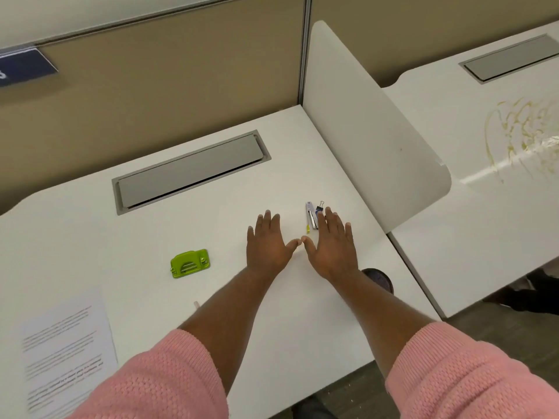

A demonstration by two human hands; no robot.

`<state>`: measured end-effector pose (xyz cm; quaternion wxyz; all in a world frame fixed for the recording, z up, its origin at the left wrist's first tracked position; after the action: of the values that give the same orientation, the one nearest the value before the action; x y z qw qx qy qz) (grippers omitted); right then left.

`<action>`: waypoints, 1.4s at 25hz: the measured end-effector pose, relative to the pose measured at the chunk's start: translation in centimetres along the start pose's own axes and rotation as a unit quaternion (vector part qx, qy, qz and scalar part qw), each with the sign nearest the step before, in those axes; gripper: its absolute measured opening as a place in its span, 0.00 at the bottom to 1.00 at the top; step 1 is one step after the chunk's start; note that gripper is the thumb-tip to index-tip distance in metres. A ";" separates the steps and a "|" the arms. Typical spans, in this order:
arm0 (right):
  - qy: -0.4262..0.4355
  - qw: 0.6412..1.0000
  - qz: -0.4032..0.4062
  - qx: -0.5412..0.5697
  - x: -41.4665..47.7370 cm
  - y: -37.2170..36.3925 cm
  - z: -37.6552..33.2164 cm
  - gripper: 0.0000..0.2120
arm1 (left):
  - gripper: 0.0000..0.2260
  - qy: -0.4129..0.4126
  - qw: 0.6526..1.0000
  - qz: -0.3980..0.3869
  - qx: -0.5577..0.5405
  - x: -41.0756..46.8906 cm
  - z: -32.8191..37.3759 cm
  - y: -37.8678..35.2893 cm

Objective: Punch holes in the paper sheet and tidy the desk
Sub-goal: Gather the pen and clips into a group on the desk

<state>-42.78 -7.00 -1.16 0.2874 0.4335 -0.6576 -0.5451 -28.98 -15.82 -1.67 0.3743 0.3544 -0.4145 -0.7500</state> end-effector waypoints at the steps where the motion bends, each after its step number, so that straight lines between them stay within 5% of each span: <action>1: 0.009 1.000 0.000 -0.009 -0.7 0.0 -0.6 0.36 | 0.39 -0.001 1.000 0.006 0.010 -0.8 -0.6 0.4; 13: 0.075 0.996 -0.034 -0.033 -10.2 -3.5 -9.7 0.41 | 0.43 0.023 0.997 0.029 0.062 -13.0 -13.1 3.4; 24: 0.125 0.989 -0.075 -0.024 -15.1 -9.0 -19.1 0.38 | 0.36 0.110 0.993 -0.037 0.036 -20.0 -24.6 2.4; 35: 0.114 0.989 -0.082 -0.034 -17.1 -13.1 -22.5 0.19 | 0.36 0.019 0.993 -0.102 0.051 -18.5 -25.1 -0.9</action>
<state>-12.45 -2.84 -6.76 0.3294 0.5354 -0.5634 -0.5361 0.54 -8.63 -8.52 0.2852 0.4274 -0.4066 -0.7554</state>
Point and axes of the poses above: each hand's wrist, its own x-axis towards the middle knuckle, its own y-axis out of the back of the hand, z = x × y, the point moved 9 cm from there along x, towards the middle knuckle, and after that the axes turned 4 degrees about -x, right-handed, at the moved point
